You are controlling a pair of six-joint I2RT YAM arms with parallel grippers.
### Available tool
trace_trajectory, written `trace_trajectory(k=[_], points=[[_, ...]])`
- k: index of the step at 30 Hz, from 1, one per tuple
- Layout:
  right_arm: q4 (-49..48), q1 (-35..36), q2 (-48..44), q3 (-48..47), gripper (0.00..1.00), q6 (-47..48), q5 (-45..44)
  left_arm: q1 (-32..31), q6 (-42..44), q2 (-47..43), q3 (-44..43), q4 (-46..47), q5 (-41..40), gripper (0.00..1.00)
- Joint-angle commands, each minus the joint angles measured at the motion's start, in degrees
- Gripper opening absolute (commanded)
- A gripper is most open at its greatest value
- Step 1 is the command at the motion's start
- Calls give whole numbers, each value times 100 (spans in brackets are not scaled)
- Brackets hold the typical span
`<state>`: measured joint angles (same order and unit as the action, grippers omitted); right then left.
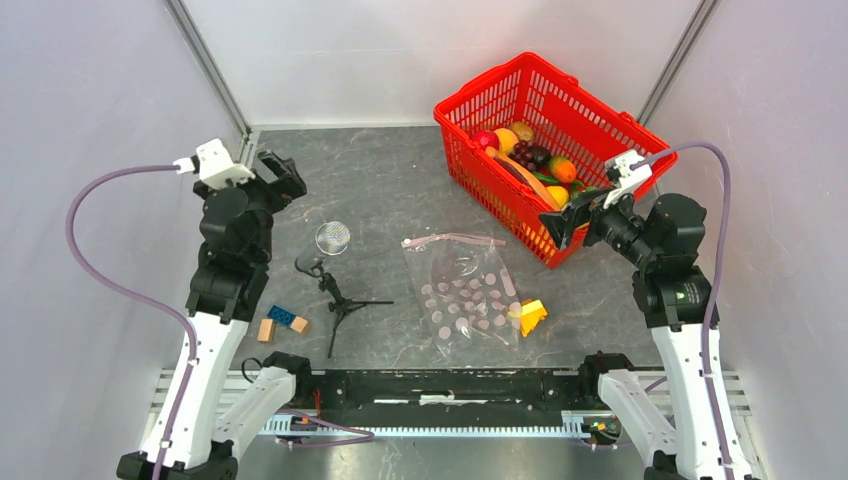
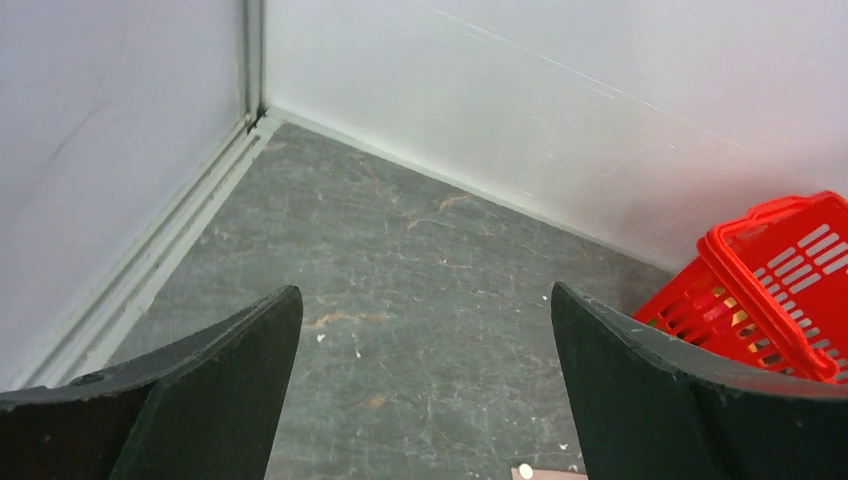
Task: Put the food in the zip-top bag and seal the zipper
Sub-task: Move the distractor to the center of the board.
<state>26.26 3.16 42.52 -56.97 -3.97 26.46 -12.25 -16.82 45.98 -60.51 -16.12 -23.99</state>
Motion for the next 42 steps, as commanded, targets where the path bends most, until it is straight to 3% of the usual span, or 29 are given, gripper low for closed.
trace_trajectory(k=[1, 4, 8, 15, 20, 25, 29, 33, 35, 42], points=[[-112, 9, -171, -49, 98, 133, 1478, -5, -997, -551, 169, -253, -508, 100], [-277, 7, -430, 55, 98, 42, 2123, -5, -741, -1270, 680, 95, 386, 100], [-17, 22, -615, 115, 96, 162, 2358, -5, -640, -2070, 1138, 171, 749, 100], [875, 57, -433, 42, 91, 751, 2080, -5, -935, -2167, 901, -1289, 1171, 100], [682, 242, -569, 149, 91, 574, 2074, -5, -1165, -2811, 1100, -1649, 1598, 100], [465, 535, -427, 162, 90, 406, 2055, -5, -1233, -3144, 958, -1971, 1346, 100], [158, 1693, -113, 207, 87, 1, 1060, -5, -1164, -3102, 720, -2281, 952, 100], [8, 4925, 796, 107, 88, -114, -2108, -5, -1140, -3141, 701, -2297, 797, 100], [-244, 6066, 1325, -23, 92, -94, -3156, -5, -1088, -3123, 690, -2308, 725, 100], [-2921, 6987, 2405, 1107, 91, 96, -3260, -5, -825, -2984, 567, -2429, 541, 100]])
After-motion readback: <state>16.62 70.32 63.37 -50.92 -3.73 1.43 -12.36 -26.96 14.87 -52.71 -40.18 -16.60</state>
